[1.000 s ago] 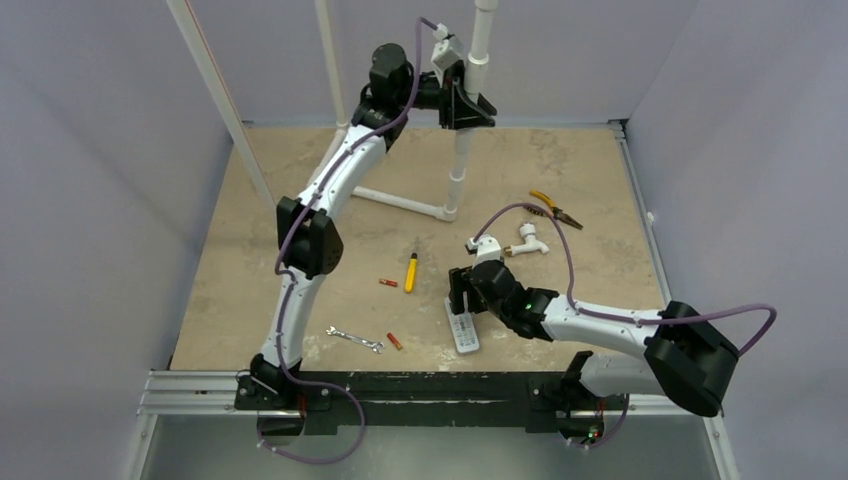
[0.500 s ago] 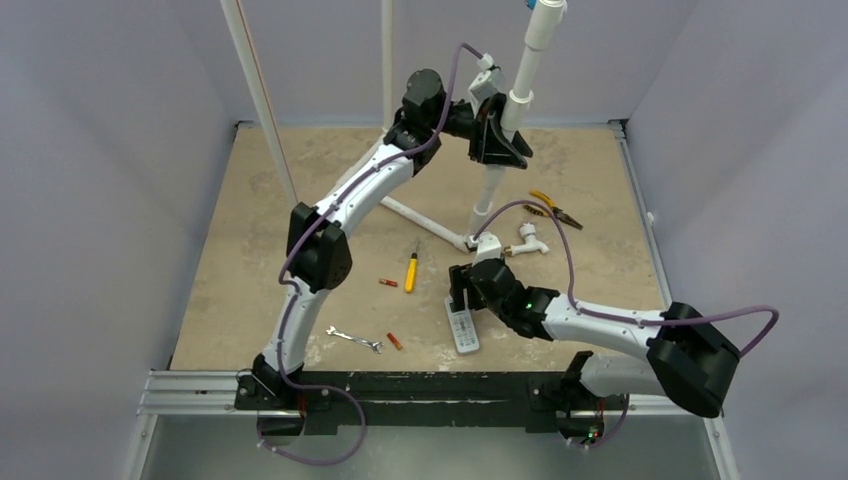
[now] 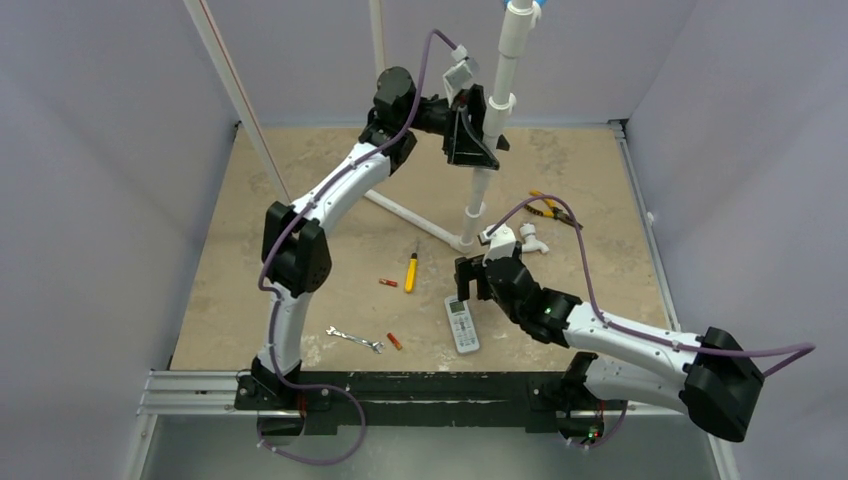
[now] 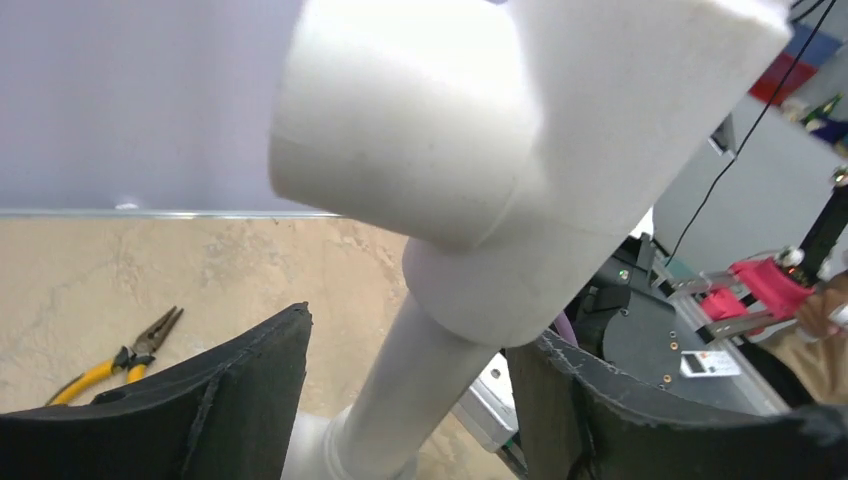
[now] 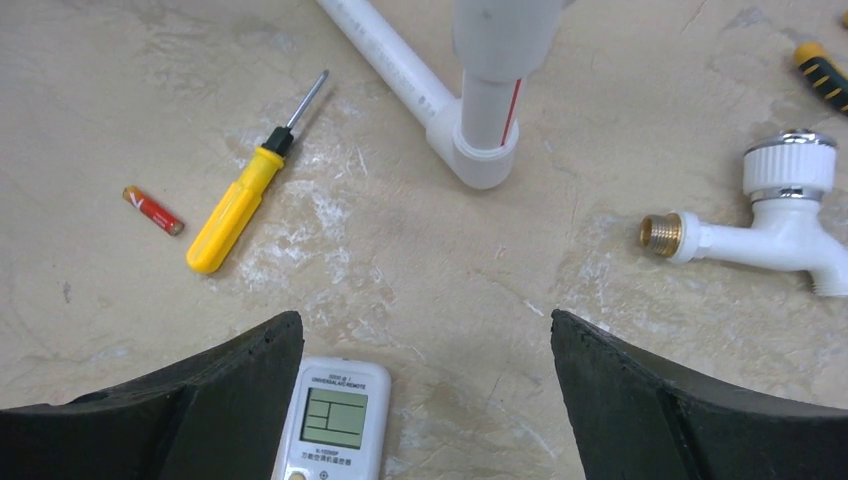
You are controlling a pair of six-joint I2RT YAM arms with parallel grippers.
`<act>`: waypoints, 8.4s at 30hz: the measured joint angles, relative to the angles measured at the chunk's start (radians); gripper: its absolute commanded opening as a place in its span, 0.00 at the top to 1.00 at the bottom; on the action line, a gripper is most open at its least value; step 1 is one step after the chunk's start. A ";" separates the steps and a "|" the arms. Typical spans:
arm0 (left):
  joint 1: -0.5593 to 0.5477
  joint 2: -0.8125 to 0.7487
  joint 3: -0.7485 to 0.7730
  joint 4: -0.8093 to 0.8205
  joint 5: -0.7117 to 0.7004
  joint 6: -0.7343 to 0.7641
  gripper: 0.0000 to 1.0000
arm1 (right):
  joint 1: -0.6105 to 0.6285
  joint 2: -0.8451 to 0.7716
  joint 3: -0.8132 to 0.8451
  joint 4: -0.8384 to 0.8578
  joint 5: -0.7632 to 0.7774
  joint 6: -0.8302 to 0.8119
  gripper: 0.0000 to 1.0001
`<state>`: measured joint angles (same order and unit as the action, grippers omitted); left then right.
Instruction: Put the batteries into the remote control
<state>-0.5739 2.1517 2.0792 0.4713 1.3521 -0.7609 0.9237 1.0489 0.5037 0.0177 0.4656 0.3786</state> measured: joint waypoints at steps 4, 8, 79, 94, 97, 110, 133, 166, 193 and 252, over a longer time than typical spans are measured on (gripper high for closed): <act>0.026 -0.007 -0.008 0.029 -0.017 -0.078 0.00 | 0.000 -0.019 0.000 0.028 0.037 -0.047 0.04; 0.053 -0.058 -0.119 0.102 -0.055 -0.152 0.00 | 0.000 -0.016 0.000 0.080 0.076 -0.102 0.02; 0.544 -0.885 -0.997 -0.145 -1.508 0.620 0.94 | -0.309 0.340 0.227 0.584 -0.127 -0.363 1.00; 0.565 -0.606 -0.766 -0.092 -1.113 0.592 1.00 | -0.401 0.341 0.242 0.564 -0.069 -0.380 1.00; 0.560 -0.600 -0.763 -0.085 -1.073 0.586 0.97 | -0.435 0.338 0.242 0.549 -0.094 -0.365 1.00; 0.553 -0.635 -0.769 -0.183 -1.046 0.398 0.17 | -0.492 0.305 0.296 0.394 -0.116 -0.345 0.51; 0.560 -1.201 -1.105 -0.563 -1.128 0.242 0.00 | -0.372 -0.108 0.162 0.091 -0.090 -0.197 0.26; 0.341 -1.469 -1.750 -0.433 -0.948 -0.014 0.01 | 0.064 -0.062 -0.177 -0.095 -0.283 0.372 0.34; 0.318 -1.407 -1.750 -0.301 -0.900 -0.043 0.04 | 0.174 0.201 -0.067 -0.016 -0.280 0.384 0.69; 0.082 -1.106 -1.424 -0.585 -0.877 -0.321 0.29 | 0.227 0.163 0.250 0.073 -0.181 -0.265 1.00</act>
<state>-0.4915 1.0458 0.6556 -0.1135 0.4755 -1.0821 1.1511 1.2118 0.7540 0.0906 0.2844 0.1139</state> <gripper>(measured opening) 0.785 0.269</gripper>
